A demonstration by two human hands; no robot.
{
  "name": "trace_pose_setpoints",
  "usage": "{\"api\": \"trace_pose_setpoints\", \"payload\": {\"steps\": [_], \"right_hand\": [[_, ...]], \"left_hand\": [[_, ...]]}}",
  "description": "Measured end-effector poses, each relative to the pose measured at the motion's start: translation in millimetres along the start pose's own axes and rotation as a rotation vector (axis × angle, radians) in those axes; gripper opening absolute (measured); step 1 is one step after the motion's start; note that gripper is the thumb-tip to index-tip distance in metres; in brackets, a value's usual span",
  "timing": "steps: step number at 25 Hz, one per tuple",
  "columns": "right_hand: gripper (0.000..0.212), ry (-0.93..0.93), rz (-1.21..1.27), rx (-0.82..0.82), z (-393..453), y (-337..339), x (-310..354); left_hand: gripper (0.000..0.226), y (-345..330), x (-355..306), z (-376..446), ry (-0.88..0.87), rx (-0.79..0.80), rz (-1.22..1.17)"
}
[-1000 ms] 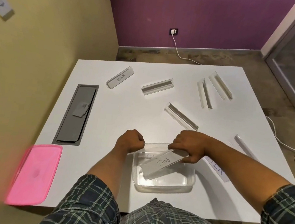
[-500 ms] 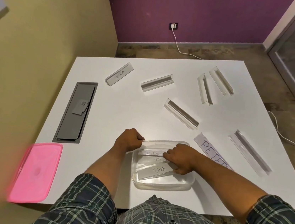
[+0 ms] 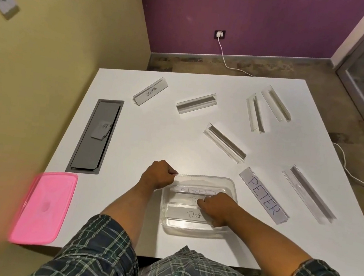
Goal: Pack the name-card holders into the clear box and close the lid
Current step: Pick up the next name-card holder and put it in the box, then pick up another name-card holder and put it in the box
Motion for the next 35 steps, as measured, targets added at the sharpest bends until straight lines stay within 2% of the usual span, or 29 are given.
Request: {"api": "trace_pose_setpoints", "payload": {"steps": [5,9,14,16,17,19,22,24,26,29,32,35], "right_hand": [[0.075,-0.019,0.025,0.033,2.7,-1.9,6.6],[0.075,-0.013,0.043,0.037,-0.8,-1.1,7.3],[0.073,0.085,-0.025,-0.009,-7.3,3.1,9.5],[0.069,0.119,-0.042,-0.048,-9.0,6.3,7.4],[0.062,0.136,-0.04,-0.083,-10.5,9.8,6.0],[0.045,0.198,-0.029,-0.229,-16.4,24.5,4.2],[0.027,0.238,-0.071,-0.66,-26.3,54.4,-8.5],[0.028,0.163,-0.056,-0.83,-28.6,73.5,-30.1],[0.029,0.007,-0.014,-0.875,-29.3,86.7,-59.8],[0.025,-0.416,0.179,-0.859,-39.5,92.1,-120.3],[0.017,-0.823,0.5,-0.682,-48.2,68.7,-178.4],[0.038,-1.04,0.726,-0.422,-46.6,35.2,-211.5]], "left_hand": [[0.033,-0.1,1.0,-2.1,0.011,-0.008,0.019],[0.036,-0.7,0.4,-3.6,0.014,-0.014,0.017],[0.038,-1.3,-2.0,-4.6,0.01,0.001,0.032],[0.03,-2.5,-1.7,-3.1,0.002,0.016,0.053],[0.026,-2.8,-1.9,-2.5,0.003,0.014,0.06],[0.036,-1.2,-4.4,-1.5,0.01,-0.037,0.049],[0.032,5.6,-12.8,7.7,0.018,-0.133,0.046],[0.026,8.0,-27.5,17.8,-0.021,-0.139,0.055],[0.022,8.9,-43.6,29.5,-0.058,-0.125,0.069],[0.032,9.1,-67.3,49.2,-0.1,-0.095,0.12],[0.045,8.2,-85.8,72.9,-0.127,-0.071,0.146],[0.06,3.2,-95.8,98.0,-0.136,-0.002,0.169]]}}
Point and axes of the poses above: each hand's wrist, its own z-axis towards the middle knuckle, its own y-axis out of the back of the hand, x = y × z, the point moved 6 cm from there along z, towards the middle knuckle, and after that the axes turned 7 degrees about -x, right-handed, at the moved point
